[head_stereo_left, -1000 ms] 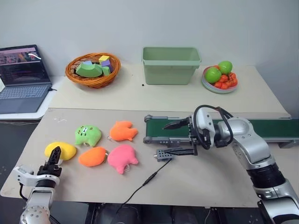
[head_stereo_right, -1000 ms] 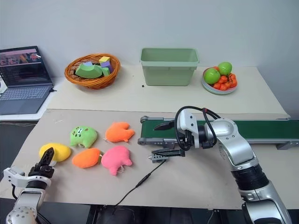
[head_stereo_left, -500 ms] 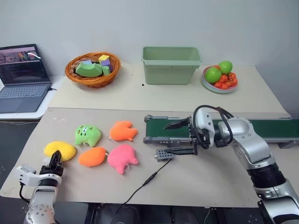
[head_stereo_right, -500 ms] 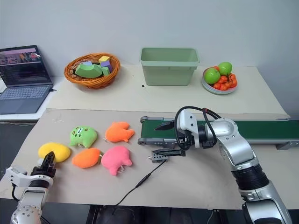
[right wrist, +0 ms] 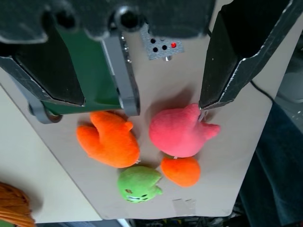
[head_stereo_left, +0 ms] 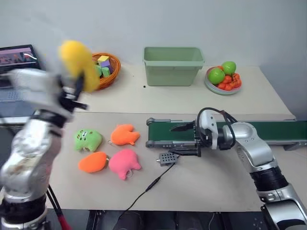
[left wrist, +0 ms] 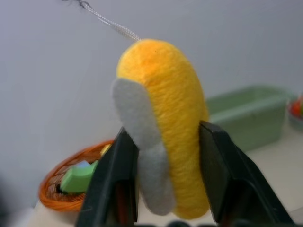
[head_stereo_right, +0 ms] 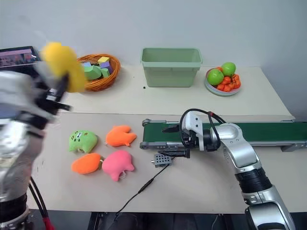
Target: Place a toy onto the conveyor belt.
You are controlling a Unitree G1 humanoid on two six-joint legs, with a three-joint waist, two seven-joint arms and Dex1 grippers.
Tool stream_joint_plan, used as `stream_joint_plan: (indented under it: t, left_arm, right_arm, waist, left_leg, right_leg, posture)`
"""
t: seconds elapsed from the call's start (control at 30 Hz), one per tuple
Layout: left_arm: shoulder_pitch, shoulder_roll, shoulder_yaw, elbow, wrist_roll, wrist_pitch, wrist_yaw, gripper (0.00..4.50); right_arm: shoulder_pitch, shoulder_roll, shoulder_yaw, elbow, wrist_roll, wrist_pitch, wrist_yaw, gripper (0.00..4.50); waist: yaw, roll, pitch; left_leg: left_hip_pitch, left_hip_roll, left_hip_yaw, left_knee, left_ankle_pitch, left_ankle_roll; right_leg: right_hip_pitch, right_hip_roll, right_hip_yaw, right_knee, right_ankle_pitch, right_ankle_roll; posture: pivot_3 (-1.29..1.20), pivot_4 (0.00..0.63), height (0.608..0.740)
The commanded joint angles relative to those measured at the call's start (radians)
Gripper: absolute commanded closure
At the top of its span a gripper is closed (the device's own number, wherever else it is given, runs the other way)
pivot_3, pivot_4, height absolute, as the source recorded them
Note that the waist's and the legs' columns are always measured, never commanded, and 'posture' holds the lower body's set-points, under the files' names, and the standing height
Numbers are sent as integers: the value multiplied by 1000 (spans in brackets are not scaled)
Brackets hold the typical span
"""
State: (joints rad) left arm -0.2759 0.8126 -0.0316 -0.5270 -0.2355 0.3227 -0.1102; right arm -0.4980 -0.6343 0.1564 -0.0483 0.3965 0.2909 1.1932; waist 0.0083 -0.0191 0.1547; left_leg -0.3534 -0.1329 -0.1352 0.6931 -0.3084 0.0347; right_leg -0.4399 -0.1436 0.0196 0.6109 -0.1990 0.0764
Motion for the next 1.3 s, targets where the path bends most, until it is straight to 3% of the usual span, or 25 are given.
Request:
stream_joint_plan:
  t: [0.03, 0.13, 0.3, 0.57, 0.9, 1.03, 1.07, 1.17, 1.3]
  left_arm:
    - [-36, 38, -272, 182, 498, -358, -8, 2703]
    - [-94, 73, -401, 337, 813, -637, 76, 2703]
    - [-211, 58, -465, 525, 1093, -921, 289, 2703]
    - [-340, 21, -512, 794, 1256, -1133, 403, 2703]
    - [-462, -41, -588, 1009, 1402, -1199, 509, 2703]
    - [-494, -62, -597, 1065, 1394, -1229, 513, 1644]
    - [-498, -65, -598, 1071, 1394, -1230, 515, 1127]
    - [-504, -70, -595, 1080, 1386, -1230, 520, 197]
    - [-504, -77, -584, 1093, 1355, -1217, 493, 30]
  right_arm:
    - [-10, -29, -78, 0, 9, -10, -18, 0]
    - [-1, -55, -116, 14, 0, -19, -36, 0]
    - [44, -91, -184, -21, 16, -2, -72, 0]
    - [139, -103, -247, -139, 47, 47, -141, 0]
    - [172, -103, -290, -199, 74, 75, -191, 0]
    - [170, -102, -287, -202, 74, 77, -203, 0]
    - [171, -102, -287, -203, 75, 77, -205, 0]
    - [176, -102, -287, -206, 75, 75, -209, 0]
    - [176, -102, -286, -202, 74, 72, -210, 0]
  waist:
    - [0, 1, 0]
    - [3, 1, 1]
    - [7, 1, 1]
    - [2, 1, 1]
    - [3, 1, 1]
    - [1, 1, 1]
    - [1, 1, 1]
    - [1, 1, 1]
    - [-2, 1, 1]
  left_leg:
    - [0, 0, 1, 0, 0, 0]
    - [-1, 3, 1, 0, 0, 0]
    - [-4, 5, 1, 0, 0, -1]
    - [-11, 5, 6, 3, 0, 0]
    - [-14, 5, 8, 7, 0, 0]
    - [-15, 5, 9, 7, 0, 0]
    - [-15, 6, 9, 8, 0, 0]
    - [-15, 6, 9, 9, 0, 0]
    - [-15, 6, 10, 9, 0, 0]
  right_leg:
    - [0, 0, 1, 0, 0, 0]
    - [-2, 3, 1, -1, 0, -1]
    - [-6, 4, 1, -1, 1, -1]
    - [-16, 4, 1, 4, 3, 0]
    - [-17, 4, 0, 4, 8, 2]
    - [-17, 4, -2, 4, 11, 3]
    - [-17, 4, -2, 4, 11, 3]
    - [-17, 4, -2, 4, 12, 3]
    - [-17, 4, -2, 5, 12, 3]
  posture:
    - [0, 150, 740]
    - [0, 150, 740]
    - [0, 150, 740]
    - [0, 150, 740]
    - [0, 150, 740]
    - [0, 150, 740]
    - [0, 150, 740]
    - [0, 150, 740]
    - [0, 150, 740]
